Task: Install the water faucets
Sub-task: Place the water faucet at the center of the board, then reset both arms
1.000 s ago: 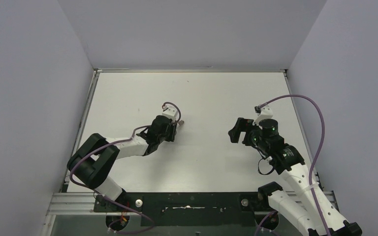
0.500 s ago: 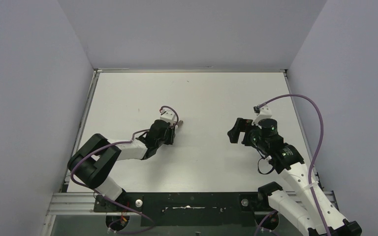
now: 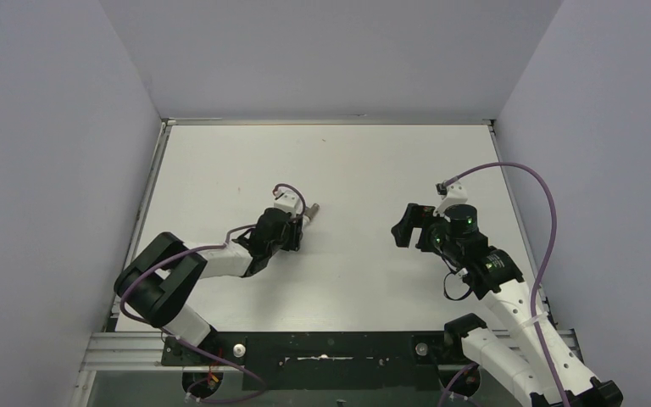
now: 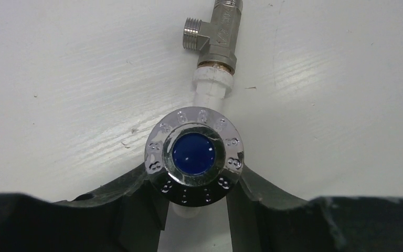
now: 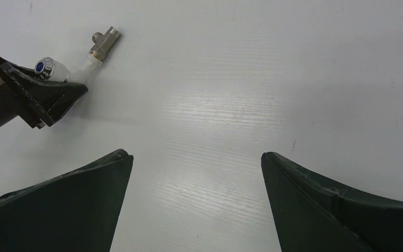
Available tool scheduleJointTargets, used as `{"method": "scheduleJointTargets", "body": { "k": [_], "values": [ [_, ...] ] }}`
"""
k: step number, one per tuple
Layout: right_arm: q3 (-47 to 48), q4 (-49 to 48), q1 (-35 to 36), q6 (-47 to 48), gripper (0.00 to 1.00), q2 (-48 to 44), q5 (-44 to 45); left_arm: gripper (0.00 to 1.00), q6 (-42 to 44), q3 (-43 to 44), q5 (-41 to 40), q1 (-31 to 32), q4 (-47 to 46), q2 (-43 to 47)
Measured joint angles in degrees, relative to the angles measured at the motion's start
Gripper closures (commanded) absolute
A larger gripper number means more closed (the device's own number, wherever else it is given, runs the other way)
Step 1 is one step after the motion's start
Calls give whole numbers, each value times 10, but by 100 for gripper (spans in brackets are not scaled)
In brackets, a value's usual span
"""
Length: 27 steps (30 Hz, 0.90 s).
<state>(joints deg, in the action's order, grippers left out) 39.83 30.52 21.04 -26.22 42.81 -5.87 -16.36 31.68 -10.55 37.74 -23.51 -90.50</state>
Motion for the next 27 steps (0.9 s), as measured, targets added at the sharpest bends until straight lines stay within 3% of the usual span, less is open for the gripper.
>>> {"method": "scheduleJointTargets", "body": {
  "k": [6, 10, 18, 27],
  "values": [
    [0, 0, 0, 0, 0, 0, 0, 53, 0, -1, 0, 0, -1, 22],
    [0, 0, 0, 0, 0, -1, 5, 41, 0, -1, 0, 0, 8, 64],
    [15, 0, 0, -2, 0, -18, 72, 35, -4, 0, -23, 0, 67, 223],
    [62, -1, 0, 15, 0, -18, 173, 29, -7, 22, -72, 0, 216, 402]
  ]
}}
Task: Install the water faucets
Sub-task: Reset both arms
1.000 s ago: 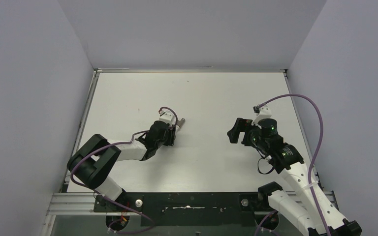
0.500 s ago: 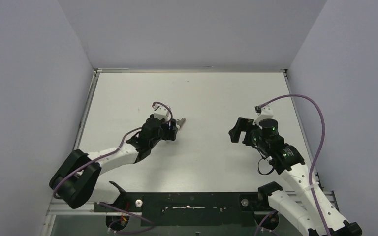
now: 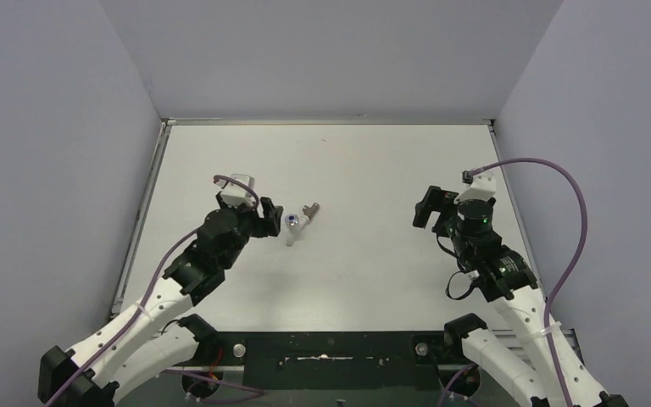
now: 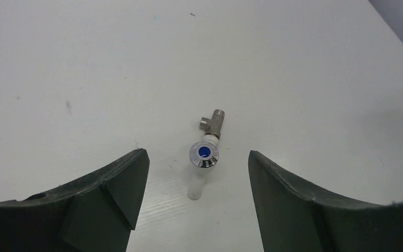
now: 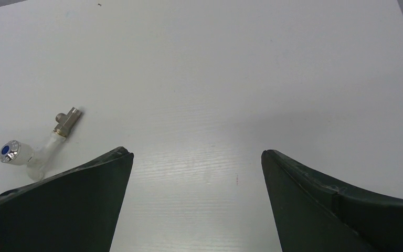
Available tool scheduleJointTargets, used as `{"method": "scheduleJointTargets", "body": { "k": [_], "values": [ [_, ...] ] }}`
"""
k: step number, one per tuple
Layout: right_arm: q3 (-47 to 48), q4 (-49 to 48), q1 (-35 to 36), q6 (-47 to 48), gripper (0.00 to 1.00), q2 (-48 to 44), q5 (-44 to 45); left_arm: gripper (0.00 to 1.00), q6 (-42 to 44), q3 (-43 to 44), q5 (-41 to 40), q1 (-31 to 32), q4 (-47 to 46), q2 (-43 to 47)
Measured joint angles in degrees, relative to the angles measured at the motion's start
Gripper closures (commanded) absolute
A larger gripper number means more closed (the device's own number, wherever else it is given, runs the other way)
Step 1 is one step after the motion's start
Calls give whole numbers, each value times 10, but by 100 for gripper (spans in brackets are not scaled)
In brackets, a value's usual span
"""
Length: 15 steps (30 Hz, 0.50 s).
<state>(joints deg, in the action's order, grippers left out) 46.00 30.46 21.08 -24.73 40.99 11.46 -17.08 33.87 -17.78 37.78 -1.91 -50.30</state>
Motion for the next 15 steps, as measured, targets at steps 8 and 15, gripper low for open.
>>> {"method": "scheduleJointTargets", "body": {
  "k": [8, 15],
  "values": [
    [-10, -34, 0, 55, 0, -65, 24, 27, -27, 29, -46, 0, 127, 153],
    [-40, -63, 0, 74, 0, -136, 56, 27, -69, 33, -82, 0, 229, 211]
  ]
}}
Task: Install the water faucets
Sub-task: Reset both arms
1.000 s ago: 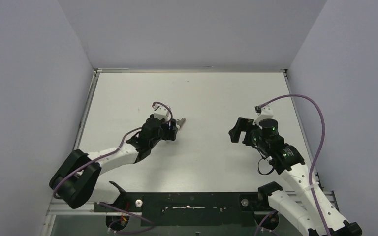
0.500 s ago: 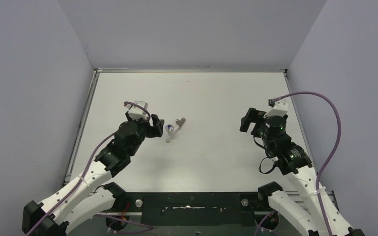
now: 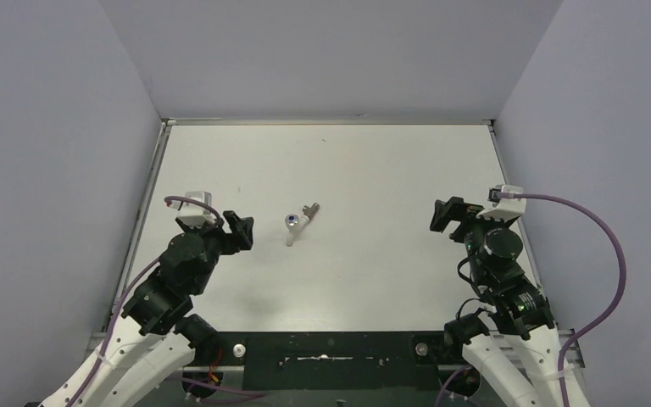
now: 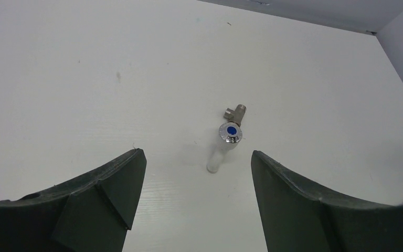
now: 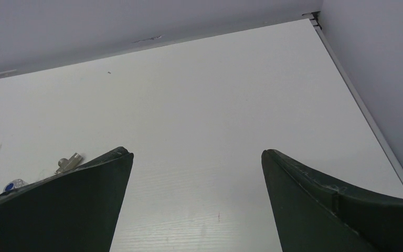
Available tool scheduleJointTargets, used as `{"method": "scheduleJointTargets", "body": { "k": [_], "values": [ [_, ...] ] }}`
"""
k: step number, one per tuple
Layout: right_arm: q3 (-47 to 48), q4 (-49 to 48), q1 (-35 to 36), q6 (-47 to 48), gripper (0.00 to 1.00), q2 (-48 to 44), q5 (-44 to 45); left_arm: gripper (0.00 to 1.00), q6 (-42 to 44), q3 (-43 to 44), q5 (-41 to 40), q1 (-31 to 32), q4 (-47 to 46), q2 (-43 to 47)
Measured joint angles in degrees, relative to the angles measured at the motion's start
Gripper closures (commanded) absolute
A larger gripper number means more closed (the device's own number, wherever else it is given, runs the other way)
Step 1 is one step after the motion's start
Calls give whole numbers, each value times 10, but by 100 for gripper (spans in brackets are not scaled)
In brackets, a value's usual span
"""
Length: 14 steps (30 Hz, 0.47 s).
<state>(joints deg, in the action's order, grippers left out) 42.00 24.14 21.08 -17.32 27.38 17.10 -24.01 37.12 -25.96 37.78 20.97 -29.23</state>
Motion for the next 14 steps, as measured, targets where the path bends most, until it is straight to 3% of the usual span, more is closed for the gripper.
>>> {"method": "scheduleJointTargets", "body": {
  "k": [14],
  "values": [
    [-31, -14, 0, 12, 0, -19, 22, 27, -18, -47, -39, 0, 37, 93]
  ]
}}
